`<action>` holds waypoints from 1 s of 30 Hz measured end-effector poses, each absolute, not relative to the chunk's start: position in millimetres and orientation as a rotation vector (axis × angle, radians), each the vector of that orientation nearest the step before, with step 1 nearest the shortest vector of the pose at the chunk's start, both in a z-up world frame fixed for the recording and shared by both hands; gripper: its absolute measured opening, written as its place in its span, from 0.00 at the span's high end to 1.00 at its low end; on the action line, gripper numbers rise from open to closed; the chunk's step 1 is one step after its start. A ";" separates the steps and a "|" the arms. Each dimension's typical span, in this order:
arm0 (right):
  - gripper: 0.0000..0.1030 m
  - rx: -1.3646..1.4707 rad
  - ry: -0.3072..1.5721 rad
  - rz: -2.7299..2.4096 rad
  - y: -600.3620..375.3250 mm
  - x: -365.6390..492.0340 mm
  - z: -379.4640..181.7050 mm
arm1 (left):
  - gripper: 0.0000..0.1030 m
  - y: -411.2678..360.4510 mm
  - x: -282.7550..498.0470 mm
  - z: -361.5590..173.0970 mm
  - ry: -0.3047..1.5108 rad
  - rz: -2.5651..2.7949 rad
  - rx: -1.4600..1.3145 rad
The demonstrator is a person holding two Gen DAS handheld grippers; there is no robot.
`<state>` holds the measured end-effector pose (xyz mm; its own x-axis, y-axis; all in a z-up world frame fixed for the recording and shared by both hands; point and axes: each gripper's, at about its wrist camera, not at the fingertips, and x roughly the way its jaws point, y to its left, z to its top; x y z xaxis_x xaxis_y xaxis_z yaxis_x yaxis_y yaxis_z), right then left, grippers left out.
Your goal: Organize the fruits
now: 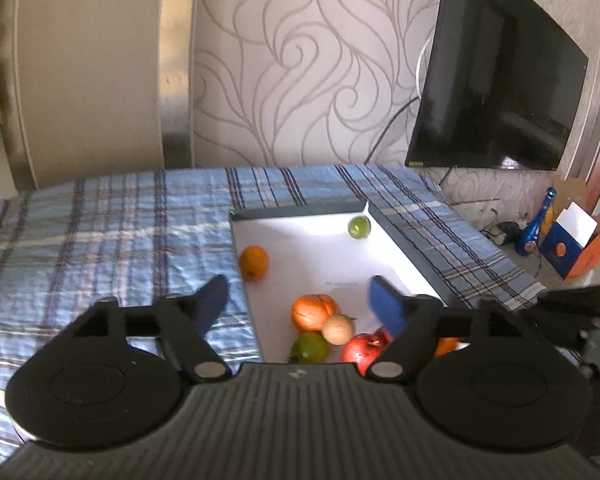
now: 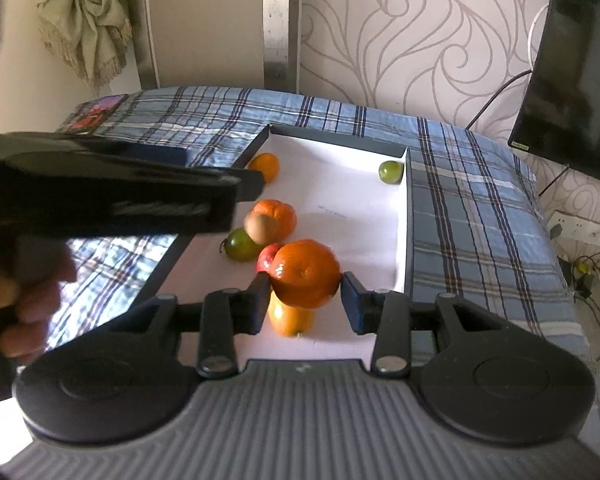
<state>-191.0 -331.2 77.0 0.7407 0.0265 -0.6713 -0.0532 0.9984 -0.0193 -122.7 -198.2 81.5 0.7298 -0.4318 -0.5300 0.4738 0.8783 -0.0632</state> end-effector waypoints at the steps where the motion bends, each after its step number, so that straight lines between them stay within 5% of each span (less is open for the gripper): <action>1: 0.52 -0.046 0.730 0.045 -330.3 -189.9 77.2 | 0.13 -195.7 -126.1 84.1 0.551 -0.495 0.081; 5: 0.43 -0.069 0.702 0.059 -329.1 -192.7 81.2 | 0.03 -184.3 -139.7 91.3 0.523 -0.466 0.085; 17: 0.43 0.032 0.664 0.053 -351.6 -237.3 106.0 | 0.00 -189.0 -170.8 121.5 0.376 -0.255 0.201; 30: 0.43 0.120 0.621 -0.027 -383.4 -279.5 125.6 | 0.00 -201.7 -192.3 125.7 0.603 -0.279 0.038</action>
<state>-279.5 -383.4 125.6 0.8135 0.0107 -0.5815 0.0614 0.9927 0.1041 -192.3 -201.7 125.7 0.7871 -0.2477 -0.5649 0.2699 0.9618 -0.0458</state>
